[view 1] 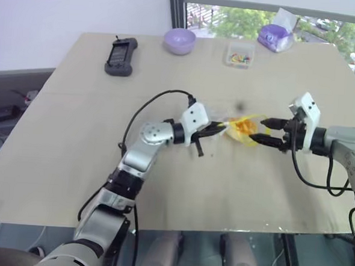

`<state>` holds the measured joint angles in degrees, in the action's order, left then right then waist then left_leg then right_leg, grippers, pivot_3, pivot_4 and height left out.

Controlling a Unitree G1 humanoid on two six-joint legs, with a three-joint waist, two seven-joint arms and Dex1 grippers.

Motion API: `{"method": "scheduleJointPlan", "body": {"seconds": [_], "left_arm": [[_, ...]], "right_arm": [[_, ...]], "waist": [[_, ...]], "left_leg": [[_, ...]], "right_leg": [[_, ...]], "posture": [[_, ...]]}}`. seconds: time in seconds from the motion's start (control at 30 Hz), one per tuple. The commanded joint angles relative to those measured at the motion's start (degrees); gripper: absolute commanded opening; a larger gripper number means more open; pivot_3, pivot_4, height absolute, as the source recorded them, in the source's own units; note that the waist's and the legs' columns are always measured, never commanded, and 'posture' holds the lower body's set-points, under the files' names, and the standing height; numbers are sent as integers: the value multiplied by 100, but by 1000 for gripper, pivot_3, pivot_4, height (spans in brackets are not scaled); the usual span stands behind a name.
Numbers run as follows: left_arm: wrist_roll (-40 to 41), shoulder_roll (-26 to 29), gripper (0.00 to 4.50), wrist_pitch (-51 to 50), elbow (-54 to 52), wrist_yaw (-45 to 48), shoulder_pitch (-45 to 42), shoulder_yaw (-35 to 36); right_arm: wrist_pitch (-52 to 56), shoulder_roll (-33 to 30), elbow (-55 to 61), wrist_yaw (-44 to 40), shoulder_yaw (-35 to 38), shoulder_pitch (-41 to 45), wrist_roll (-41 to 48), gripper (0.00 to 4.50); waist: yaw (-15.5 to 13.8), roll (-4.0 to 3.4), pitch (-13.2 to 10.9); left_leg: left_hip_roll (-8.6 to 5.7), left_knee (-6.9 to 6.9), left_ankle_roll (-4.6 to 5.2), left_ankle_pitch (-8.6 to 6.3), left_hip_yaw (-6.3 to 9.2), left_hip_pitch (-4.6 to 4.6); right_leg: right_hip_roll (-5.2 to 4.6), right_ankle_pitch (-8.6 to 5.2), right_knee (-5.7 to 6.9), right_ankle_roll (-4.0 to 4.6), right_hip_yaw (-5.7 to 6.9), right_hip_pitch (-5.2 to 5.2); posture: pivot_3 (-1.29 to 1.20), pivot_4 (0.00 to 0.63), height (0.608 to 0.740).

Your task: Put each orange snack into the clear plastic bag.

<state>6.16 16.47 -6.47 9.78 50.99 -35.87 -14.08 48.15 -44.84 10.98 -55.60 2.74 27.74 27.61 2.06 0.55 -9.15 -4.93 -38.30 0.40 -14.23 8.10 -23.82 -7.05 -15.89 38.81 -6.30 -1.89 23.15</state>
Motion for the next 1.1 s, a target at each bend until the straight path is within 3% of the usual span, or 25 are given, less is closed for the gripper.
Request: {"method": "scheduleJointPlan", "body": {"seconds": [0.03,0.2,0.27,0.4,0.6,0.77,0.93,0.97,1.0,1.1], "left_arm": [[30,42,0,89,-143,-7,-15,64],[59,84,0,87,-153,28,9,63],[63,82,0,86,-138,36,0,61],[67,56,0,80,-108,32,-39,55],[139,-20,0,-86,-173,-35,-39,108],[199,-47,0,-247,-264,-107,-11,161],[222,-23,0,-349,-338,-146,25,202],[223,-20,0,-359,-342,-150,26,204],[226,-17,0,-371,-344,-156,26,210],[234,-12,0,-393,-326,-172,5,226]], "right_arm": [[-608,-533,186,-368,551,-287,-4,3456],[-2352,-1321,-458,-428,85,-767,-1300,3456],[-2748,-1367,-677,-370,-58,-777,-1587,3456],[-3316,-1105,-545,-123,-700,-780,-2286,3456],[-3434,-142,-714,794,-1269,-587,-3087,3456],[-3585,347,-1029,1449,-1299,-450,-3480,3456],[-3536,544,-955,1571,-1175,-419,-3456,3456],[-3523,537,-946,1582,-1168,-435,-3469,2933],[-3543,512,-960,1596,-1167,-455,-3502,2731],[-3556,495,-995,1645,-1126,-480,-3537,1186]], "waist": [[-32,1,0],[-55,1,0],[-48,1,0],[30,1,0],[8,1,0],[-12,4,2],[6,4,2],[5,4,2],[3,4,2],[1,4,2]], "left_leg": [[-1,0,0,0,1,-1],[-4,-3,0,0,-3,1],[-4,-1,0,0,-5,3],[1,-1,-1,0,-11,5],[3,-3,-2,1,-10,5],[0,-5,-2,1,-8,6],[0,-4,-2,1,-8,9],[0,-4,-2,1,-8,8],[0,-4,-2,1,-8,8],[-1,-4,-2,1,-8,8]], "right_leg": [[0,0,-1,0,1,0],[-3,0,-3,-1,1,-3],[3,-1,-2,-1,2,-3],[3,-1,0,-1,-5,-2],[2,-1,3,-1,-8,-1],[2,0,1,-1,-8,-3],[6,0,3,-1,-8,-3],[6,0,3,-1,-8,-3],[5,0,3,-1,-9,-3],[5,0,3,-1,-9,-3]], "posture": [[0,150,740],[0,150,740],[0,150,740],[0,150,740],[0,150,740],[0,150,740],[0,150,740],[0,150,740],[0,150,740],[0,150,740]]}}
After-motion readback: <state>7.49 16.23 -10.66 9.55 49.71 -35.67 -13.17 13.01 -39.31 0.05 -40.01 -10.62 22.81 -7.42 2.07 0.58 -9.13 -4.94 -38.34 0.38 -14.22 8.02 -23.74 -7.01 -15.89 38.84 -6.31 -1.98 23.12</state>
